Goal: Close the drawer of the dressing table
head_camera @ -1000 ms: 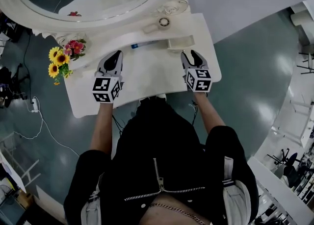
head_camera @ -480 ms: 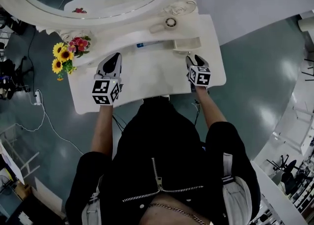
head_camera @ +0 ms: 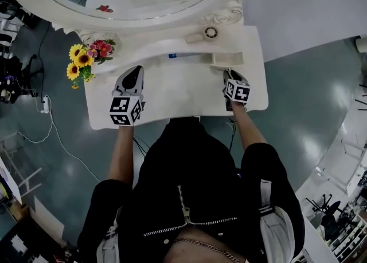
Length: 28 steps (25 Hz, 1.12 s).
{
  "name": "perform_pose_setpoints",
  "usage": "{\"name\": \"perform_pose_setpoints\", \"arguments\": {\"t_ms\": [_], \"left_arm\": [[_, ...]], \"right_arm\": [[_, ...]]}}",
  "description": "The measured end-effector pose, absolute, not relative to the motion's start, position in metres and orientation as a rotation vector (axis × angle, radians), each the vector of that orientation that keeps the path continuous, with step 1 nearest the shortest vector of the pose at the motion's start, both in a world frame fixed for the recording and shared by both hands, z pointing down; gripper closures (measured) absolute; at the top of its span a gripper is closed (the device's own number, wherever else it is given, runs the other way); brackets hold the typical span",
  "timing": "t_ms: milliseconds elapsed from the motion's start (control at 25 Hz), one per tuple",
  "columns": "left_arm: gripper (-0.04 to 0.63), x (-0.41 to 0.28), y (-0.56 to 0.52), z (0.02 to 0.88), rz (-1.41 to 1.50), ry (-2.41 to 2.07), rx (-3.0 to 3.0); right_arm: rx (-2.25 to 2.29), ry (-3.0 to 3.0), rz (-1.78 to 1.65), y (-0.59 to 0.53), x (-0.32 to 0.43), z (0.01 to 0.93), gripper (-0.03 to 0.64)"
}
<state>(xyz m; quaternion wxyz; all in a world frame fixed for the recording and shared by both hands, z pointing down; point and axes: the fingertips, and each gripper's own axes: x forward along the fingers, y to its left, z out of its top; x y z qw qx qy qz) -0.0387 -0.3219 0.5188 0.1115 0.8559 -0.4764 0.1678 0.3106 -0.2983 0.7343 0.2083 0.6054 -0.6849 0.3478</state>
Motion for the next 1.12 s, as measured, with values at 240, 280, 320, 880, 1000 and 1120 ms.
{"name": "perform_pose_setpoints", "arguments": {"t_ms": [240,280,320,880,1000,1120], "left_arm": [[0.574,-0.046,-0.322,0.522,0.486,-1.422,2.491],[0.574,-0.047,-0.322,0.522,0.485,-1.423,2.489],[0.574,-0.047,-0.322,0.522,0.484,-1.423,2.488],[0.574,-0.046,-0.323,0.527,0.481,-1.418,2.480],[0.574,-0.047,-0.322,0.528,0.483,-1.420,2.476],[0.574,-0.050,-0.322,0.530,0.487,-1.424,2.468]], "right_arm": [[1.710,-1.892,0.970,-0.302,0.312,0.732,0.512],[1.709,-1.895,0.973,-0.302,0.312,0.731,0.512],[1.707,-1.898,0.980,-0.302,0.312,0.731,0.512],[1.700,-1.922,0.997,-0.307,0.310,0.723,0.514],[1.698,-1.927,0.997,-0.312,0.310,0.722,0.514],[1.700,-1.925,1.001,-0.317,0.310,0.722,0.515]]}}
